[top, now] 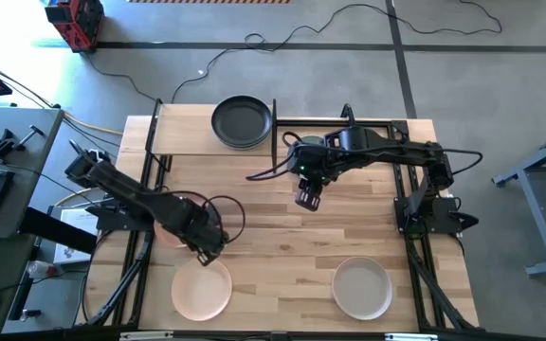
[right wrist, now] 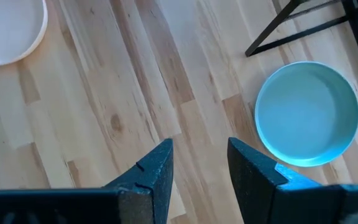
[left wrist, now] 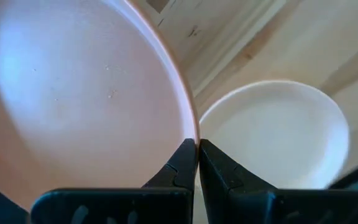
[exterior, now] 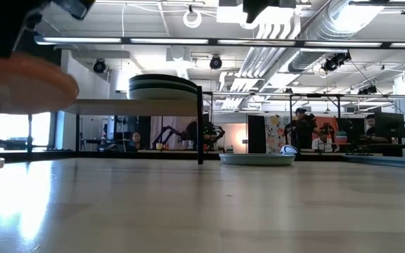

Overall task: Place and stack plates onto a shelf
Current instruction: Put the brown plate on the shelf

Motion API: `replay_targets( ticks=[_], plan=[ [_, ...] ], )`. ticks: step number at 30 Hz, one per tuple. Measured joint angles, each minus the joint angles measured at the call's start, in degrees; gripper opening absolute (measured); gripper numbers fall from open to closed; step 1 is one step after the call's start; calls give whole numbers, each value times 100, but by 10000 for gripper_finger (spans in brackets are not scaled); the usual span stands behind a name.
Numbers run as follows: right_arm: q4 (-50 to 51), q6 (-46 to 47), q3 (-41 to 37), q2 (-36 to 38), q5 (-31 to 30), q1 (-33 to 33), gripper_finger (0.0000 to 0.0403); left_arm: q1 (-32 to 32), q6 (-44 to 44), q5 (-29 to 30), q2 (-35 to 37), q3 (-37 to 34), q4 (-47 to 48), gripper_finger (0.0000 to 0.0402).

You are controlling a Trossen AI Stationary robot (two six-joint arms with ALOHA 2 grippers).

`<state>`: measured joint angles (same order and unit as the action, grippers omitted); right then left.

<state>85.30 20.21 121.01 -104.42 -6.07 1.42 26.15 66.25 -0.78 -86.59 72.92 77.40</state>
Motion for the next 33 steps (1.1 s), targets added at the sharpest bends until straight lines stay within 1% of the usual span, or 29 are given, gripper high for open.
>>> replay_targets(
  ticks=[3, 8, 12, 15, 22, 27, 33],
  plan=[
    [0, -216, 0, 0, -27, -17, 131, 0, -258, 62, 1, 454, 510, 0],
    [0, -578, 0, 0, -266, -148, 131, -38, -758, 373, 1, 1150, 1307, 0],
    [-7, -890, 0, 0, -293, -398, 131, -203, -1476, 550, 171, 1323, 1236, 0],
    [-43, -1133, 0, 0, -291, -618, 131, -423, -1817, 745, 288, 1309, 1268, 0],
    [-71, -1611, 0, 2, -291, -1190, 131, -1108, -2361, 1117, 586, 1320, 1263, 0],
    [-72, -1866, 0, 2, -286, -1590, 131, -1743, -3007, 1276, 753, 1319, 1263, 0],
    [-72, -2178, 0, 2, -283, -1995, 131, -2652, -3952, 1505, 925, 1319, 1264, 0]
  ],
)
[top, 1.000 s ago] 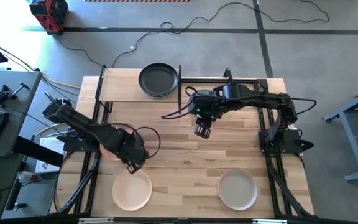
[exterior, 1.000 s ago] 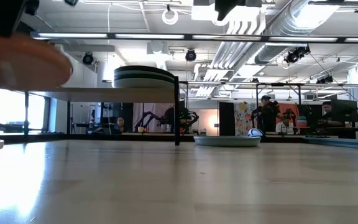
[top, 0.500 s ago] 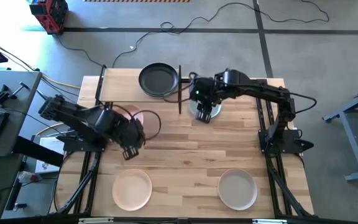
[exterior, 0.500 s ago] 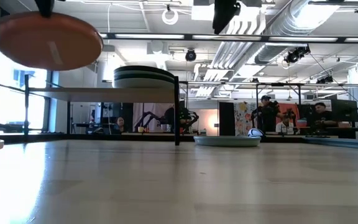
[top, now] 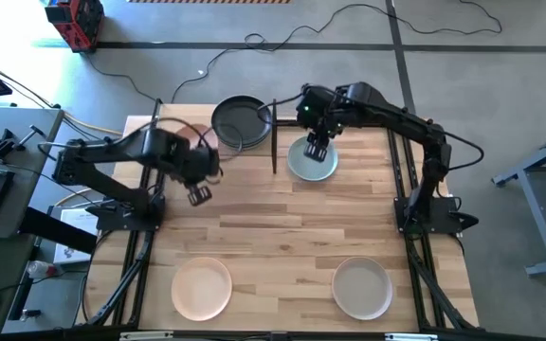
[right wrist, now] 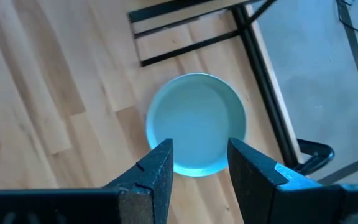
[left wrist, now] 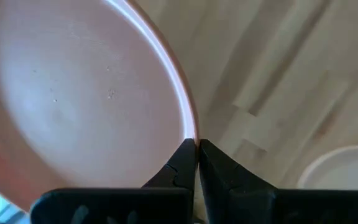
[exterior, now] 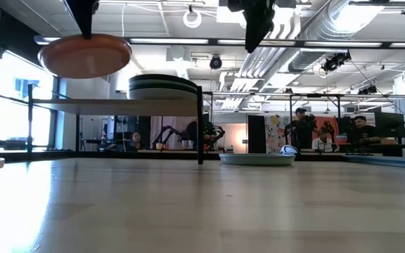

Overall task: Place and stack plates onto a shelf
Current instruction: Put the brown plate on the shelf

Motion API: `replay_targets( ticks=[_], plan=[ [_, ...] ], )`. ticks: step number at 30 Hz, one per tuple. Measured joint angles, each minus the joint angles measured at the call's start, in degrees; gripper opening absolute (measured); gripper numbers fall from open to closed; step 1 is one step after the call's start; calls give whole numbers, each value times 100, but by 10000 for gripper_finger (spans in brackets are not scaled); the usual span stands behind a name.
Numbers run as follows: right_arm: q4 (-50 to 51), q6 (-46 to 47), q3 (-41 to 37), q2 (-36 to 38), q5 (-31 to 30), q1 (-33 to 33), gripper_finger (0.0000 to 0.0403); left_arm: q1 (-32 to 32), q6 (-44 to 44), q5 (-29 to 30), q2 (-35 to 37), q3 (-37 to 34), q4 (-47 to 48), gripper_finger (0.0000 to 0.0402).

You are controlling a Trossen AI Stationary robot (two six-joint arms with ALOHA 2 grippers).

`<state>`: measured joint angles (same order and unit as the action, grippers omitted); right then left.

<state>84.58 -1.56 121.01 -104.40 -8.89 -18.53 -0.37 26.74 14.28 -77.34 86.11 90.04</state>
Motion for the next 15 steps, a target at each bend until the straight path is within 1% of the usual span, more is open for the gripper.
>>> replay_targets(
  ticks=[11, 15],
  plan=[
    [0, -496, 0, 0, 51, -476, 131, -1968, -1708, 147, 127, 0, -2, 0],
    [0, -641, 0, 0, 51, -583, 131, -2600, -2174, 146, 104, 0, 0, 0]
  ],
)
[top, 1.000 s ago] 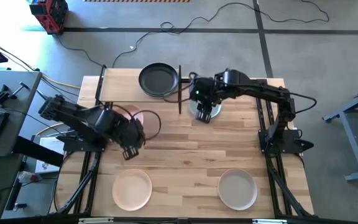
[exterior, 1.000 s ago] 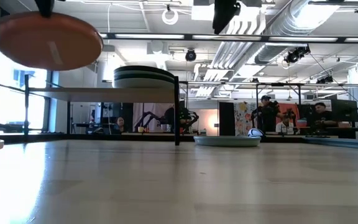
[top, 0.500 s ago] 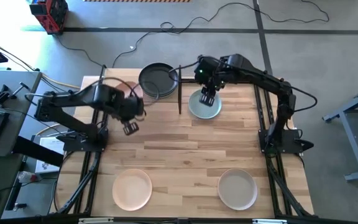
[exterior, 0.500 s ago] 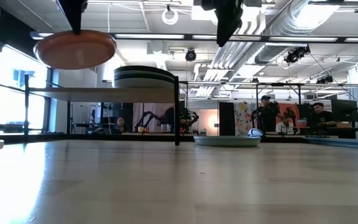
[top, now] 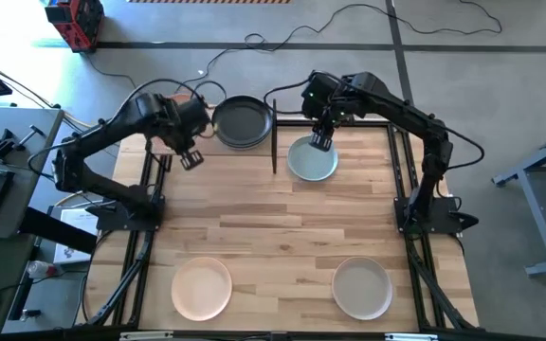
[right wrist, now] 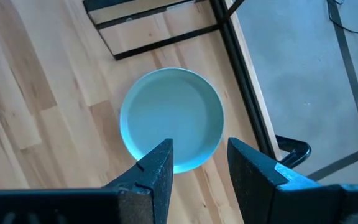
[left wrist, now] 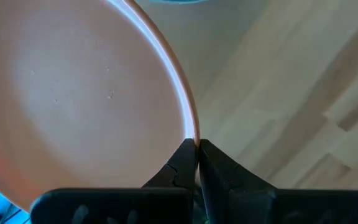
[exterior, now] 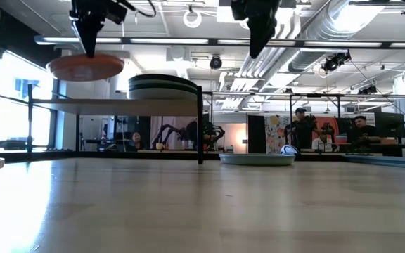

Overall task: Place and stack plates onto a shelf
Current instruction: Put the brown plate on the shelf

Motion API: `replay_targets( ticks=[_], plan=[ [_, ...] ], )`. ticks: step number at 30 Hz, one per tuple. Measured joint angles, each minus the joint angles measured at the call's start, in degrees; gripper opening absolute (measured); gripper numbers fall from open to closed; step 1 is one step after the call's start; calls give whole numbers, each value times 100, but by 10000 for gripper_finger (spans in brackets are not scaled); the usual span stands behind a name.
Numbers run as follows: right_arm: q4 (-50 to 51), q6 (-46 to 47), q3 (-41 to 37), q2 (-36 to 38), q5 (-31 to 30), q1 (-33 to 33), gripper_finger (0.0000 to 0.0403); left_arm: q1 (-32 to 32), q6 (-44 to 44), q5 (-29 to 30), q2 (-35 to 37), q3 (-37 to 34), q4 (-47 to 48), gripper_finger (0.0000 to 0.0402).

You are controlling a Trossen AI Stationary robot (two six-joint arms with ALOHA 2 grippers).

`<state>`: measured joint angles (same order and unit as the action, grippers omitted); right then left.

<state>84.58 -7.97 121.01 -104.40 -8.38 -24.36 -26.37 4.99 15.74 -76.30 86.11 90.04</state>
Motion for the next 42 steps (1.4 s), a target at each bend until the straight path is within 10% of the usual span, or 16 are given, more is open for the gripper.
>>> replay_targets(
  ticks=[22, 42],
  plan=[
    [-256, 42, 0, 0, 2, -177, 131, -1530, -834, -1092, -195, -2, -573, 0],
    [-248, 42, 0, 0, 2, -177, 131, -1680, -1014, -1221, -959, -2, -518, 0]
  ],
)
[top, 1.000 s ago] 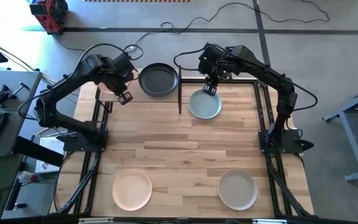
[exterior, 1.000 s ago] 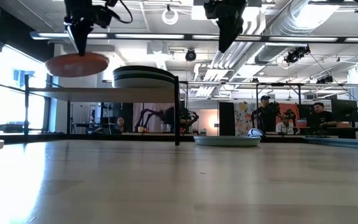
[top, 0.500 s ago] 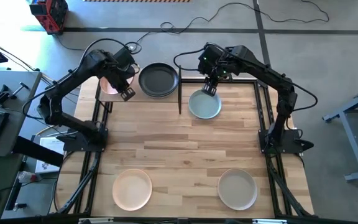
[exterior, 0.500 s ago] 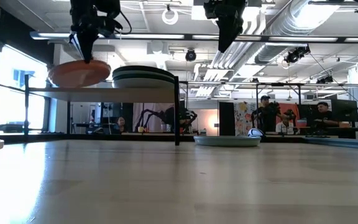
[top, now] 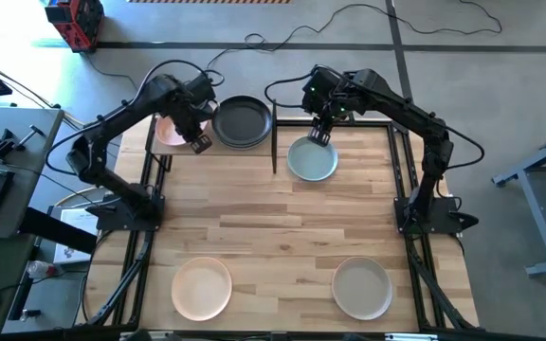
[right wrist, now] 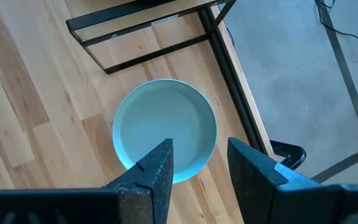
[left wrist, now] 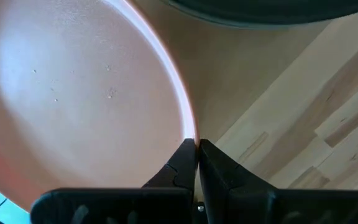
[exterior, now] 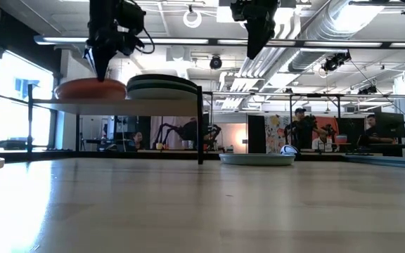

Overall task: Place and stack plates onto a shelf
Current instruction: Put the brown plate on the shelf

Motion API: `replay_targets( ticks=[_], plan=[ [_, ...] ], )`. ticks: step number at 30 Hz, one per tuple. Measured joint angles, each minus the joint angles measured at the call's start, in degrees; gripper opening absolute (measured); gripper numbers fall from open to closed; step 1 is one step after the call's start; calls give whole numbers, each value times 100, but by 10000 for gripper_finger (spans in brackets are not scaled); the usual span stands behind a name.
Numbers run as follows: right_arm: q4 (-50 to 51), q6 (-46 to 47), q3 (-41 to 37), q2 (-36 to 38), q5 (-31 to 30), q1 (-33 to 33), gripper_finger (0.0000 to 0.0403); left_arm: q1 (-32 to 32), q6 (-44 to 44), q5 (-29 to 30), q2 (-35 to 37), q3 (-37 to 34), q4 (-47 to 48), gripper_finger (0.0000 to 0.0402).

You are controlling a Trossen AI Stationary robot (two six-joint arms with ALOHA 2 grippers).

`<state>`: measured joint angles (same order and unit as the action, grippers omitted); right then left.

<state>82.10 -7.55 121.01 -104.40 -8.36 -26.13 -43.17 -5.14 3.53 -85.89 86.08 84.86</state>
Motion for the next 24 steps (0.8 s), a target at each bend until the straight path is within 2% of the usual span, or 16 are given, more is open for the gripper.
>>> replay_targets(
  ticks=[9, 24],
  plan=[
    [45, 0, 0, 0, 0, 0, 131, 5, 37, 152, -369, -2, 133, 0],
    [44, 2, 0, 0, 0, 0, 131, 7, 54, 164, -391, -2, -81, 14]
  ],
)
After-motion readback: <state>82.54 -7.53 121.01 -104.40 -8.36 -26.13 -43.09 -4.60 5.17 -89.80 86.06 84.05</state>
